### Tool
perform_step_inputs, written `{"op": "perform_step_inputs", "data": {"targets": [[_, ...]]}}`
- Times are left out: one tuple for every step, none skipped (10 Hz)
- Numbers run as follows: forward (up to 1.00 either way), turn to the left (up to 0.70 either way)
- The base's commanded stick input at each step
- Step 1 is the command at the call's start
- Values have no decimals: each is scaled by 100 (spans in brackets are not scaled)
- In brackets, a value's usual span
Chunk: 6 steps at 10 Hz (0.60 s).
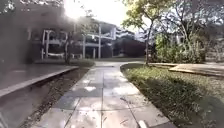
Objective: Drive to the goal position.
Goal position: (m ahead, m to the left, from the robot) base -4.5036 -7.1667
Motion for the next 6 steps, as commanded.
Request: {"op": "perform_step_inputs", "data": {"targets": [[50,0],[50,0],[50,0],[50,0],[50,0],[50,0]]}}
